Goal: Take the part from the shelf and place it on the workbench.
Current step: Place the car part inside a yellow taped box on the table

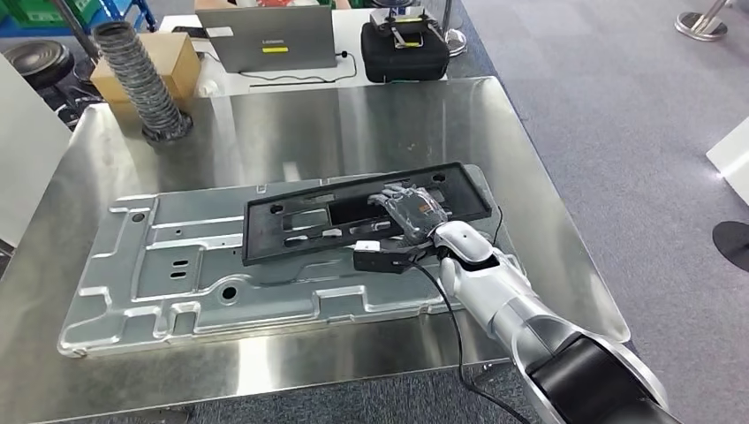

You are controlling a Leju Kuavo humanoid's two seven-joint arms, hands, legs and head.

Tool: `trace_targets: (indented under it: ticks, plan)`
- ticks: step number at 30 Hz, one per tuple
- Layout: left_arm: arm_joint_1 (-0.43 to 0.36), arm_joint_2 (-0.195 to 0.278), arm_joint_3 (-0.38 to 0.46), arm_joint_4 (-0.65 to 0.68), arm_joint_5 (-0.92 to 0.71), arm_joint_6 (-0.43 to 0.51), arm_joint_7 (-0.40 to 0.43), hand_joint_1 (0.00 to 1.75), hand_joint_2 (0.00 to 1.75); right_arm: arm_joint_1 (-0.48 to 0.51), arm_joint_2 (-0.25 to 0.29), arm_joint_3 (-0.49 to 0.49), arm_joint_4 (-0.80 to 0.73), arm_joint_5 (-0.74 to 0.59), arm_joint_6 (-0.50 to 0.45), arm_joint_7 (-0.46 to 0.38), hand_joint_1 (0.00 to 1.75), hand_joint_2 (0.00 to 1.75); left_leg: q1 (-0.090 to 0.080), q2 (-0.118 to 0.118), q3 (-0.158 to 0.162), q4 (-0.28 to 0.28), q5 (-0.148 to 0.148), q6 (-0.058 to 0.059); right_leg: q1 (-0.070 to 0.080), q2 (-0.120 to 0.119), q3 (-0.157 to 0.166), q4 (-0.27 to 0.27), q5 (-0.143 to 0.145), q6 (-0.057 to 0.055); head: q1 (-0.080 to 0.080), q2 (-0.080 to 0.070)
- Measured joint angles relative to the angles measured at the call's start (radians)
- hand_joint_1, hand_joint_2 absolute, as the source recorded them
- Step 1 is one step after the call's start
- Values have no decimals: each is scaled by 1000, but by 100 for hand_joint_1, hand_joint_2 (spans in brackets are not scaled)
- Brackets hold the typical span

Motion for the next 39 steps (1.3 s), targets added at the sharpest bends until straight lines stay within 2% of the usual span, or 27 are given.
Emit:
trace_targets:
  ticks: [2, 3, 5, 6, 7, 8, 10, 12, 14, 17, 18, 20, 21, 22, 23, 24, 26, 27, 28, 31, 32, 33, 34, 36, 37, 38, 39]
  plan:
    - [-1, 0, -3, 0, -3, 5, -1, 0, 175, 10, 0, -19, -17, -33, 19, -34, 0, 0, 0, 1, 6, -4, -1, 13, -3, -1, -7, 23, -19, 10, 2, 0]
    - [-2, 1, -5, 0, -4, 6, -3, 0, 131, 14, 1, -27, -29, -49, 31, -52, 0, 0, 1, 2, 9, -7, -1, 18, -4, -2, -26, 65, -42, 14, 3, 0]
    - [-4, 1, -7, 0, -5, 10, -12, 0, 44, 27, 1, -38, -56, -77, 50, -89, 0, 0, -1, 2, 11, -8, -4, 25, -5, -2, -94, 201, -102, 17, 5, 0]
    - [-4, 1, -8, 0, -5, 11, -16, 0, 0, 37, 2, -42, -71, -95, 62, -109, 0, 0, -3, 2, 11, -7, -5, 27, -5, -3, -128, 264, -122, 17, 5, 0]
    - [-4, 1, -9, 0, -5, 12, -20, 0, 0, 49, 2, -45, -89, -119, 77, -130, 0, 0, -5, 1, 13, -7, -6, 29, -4, -3, -148, 296, -123, 15, 5, 0]
    - [-3, 1, -10, 0, -4, 12, -21, 0, 0, 60, 2, -49, -111, -151, 97, -151, 0, 0, -8, 0, 14, -6, -7, 30, -4, -2, -149, 288, -105, 11, 5, 0]
    - [-3, 0, -12, 0, -4, 11, -22, 0, 0, 78, 2, -58, -168, -244, 155, -200, 0, 0, -13, -1, 18, -6, -8, 30, 1, -3, -99, 168, -32, -5, 5, 0]
    - [-3, -3, -15, 0, -2, 7, -24, 0, 0, 91, 2, -71, -244, -376, 230, -251, 0, 0, -18, -1, 19, -4, -10, 25, 10, -5, -45, 46, 16, -21, 5, 0]
    - [-2, -5, -16, 1, 2, -2, -28, 0, 0, 112, -4, -90, -348, -540, 287, -293, 0, 0, -19, 0, 18, -4, -11, 17, 15, -8, -31, 11, 21, -24, 4, 0]
    - [1, -5, -16, 1, 16, -15, -37, 0, 0, 152, -30, -142, -553, -771, 308, -324, 0, 0, -19, 1, 15, 8, -25, 3, 6, -9, -24, -5, 29, -29, 3, 0]
    - [3, -6, -15, 1, 24, -17, -41, 0, 0, 164, -41, -168, -632, -837, 306, -329, 0, 0, -19, 1, 3, 38, -47, -2, 3, -11, -20, -11, 32, -32, 1, 0]
    - [8, -7, -8, 1, 42, -17, -49, 0, 0, 193, -66, -235, -796, -958, 303, -330, 0, 0, -12, 2, -47, 159, -116, -11, 2, -14, -16, -15, 32, -36, -3, 0]
    - [10, -7, -2, 1, 51, -16, -52, 0, 0, 209, -78, -275, -874, -1008, 303, -324, 0, 0, -9, 2, -75, 227, -145, -15, 2, -15, -16, -14, 31, -36, -4, 0]
    - [13, -7, 4, 1, 59, -14, -53, 0, 0, 225, -89, -317, -942, -1044, 297, -318, 0, 0, -6, 2, -93, 271, -157, -19, 2, -15, -15, -14, 30, -35, -4, 0]
    - [15, -7, 9, 1, 67, -10, -54, 0, 0, 241, -99, -364, -1007, -1065, 280, -311, 0, 0, -3, 3, -93, 277, -149, -22, 1, -16, -14, -13, 29, -33, -4, 0]
    - [16, -7, 15, 1, 74, -7, -54, 0, 0, 257, -106, -414, -1064, -1072, 251, -307, 0, 0, 1, 3, -74, 242, -123, -25, -1, -15, -11, -11, 26, -30, -4, 0]
    - [17, -9, 26, 1, 87, -1, -54, 0, 0, 292, -116, -527, -1166, -1057, 159, -307, 0, 0, 6, 2, 0, 107, -60, -27, -3, -14, -6, -5, 19, -18, -5, 0]
    - [17, -11, 31, 1, 91, 1, -54, 0, 0, 316, -123, -585, -1207, -1045, 112, -313, 0, 0, 6, 0, 29, 51, -43, -24, -2, -15, -6, 0, 16, -12, -5, 0]
    - [18, -13, 36, 1, 95, 0, -55, 0, 0, 348, -130, -643, -1241, -1033, 69, -323, 0, 0, 6, -1, 45, 19, -38, -20, 0, -15, -6, 2, 15, -5, -4, 0]
    - [22, -19, 47, 1, 104, -2, -59, 0, 0, 480, -148, -811, -1310, -1009, -5, -372, 0, 0, 3, -4, 48, 6, -41, 4, 0, -17, -3, 2, 13, 13, -4, 0]
    - [23, -21, 51, 1, 106, -2, -60, 0, 0, 525, -151, -863, -1322, -1002, -19, -383, 0, 0, 3, -4, 47, 4, -38, 14, -2, -16, -6, 10, 1, 19, -3, 0]
    - [22, -22, 53, 1, 106, -2, -60, 0, 0, 569, -155, -911, -1331, -989, -30, -388, 0, 0, 3, -4, 45, 1, -34, 22, -4, -14, -15, 34, -23, 24, -2, 0]
    - [22, -23, 54, 1, 107, -2, -61, 0, 0, 612, -157, -953, -1336, -973, -43, -389, 0, 0, 3, -3, 41, -1, -30, 29, -5, -12, -33, 79, -59, 28, 0, 0]
    - [20, -23, 55, 1, 107, -4, -63, 0, 0, 704, -156, -1017, -1341, -942, -73, -389, 0, 0, -1, -3, 30, -1, -23, 37, -6, -10, -81, 209, -137, 31, 0, 0]
    - [21, -23, 55, 1, 107, -5, -65, 0, 0, 750, -155, -1040, -1341, -937, -84, -389, 0, 0, -4, -3, 24, -1, -20, 40, -6, -10, -96, 258, -158, 31, 0, 0]
    - [21, -23, 56, 1, 106, -7, -67, 0, 0, 793, -152, -1059, -1342, -937, -95, -389, 0, 0, -7, -2, 17, 0, -16, 41, -6, -10, -93, 273, -160, 30, 0, 0]
    - [21, -23, 56, 1, 106, -8, -69, 0, 0, 831, -151, -1073, -1341, -938, -105, -389, 0, 0, -9, -2, 11, 0, -11, 41, -6, -10, -71, 248, -144, 27, 0, 0]
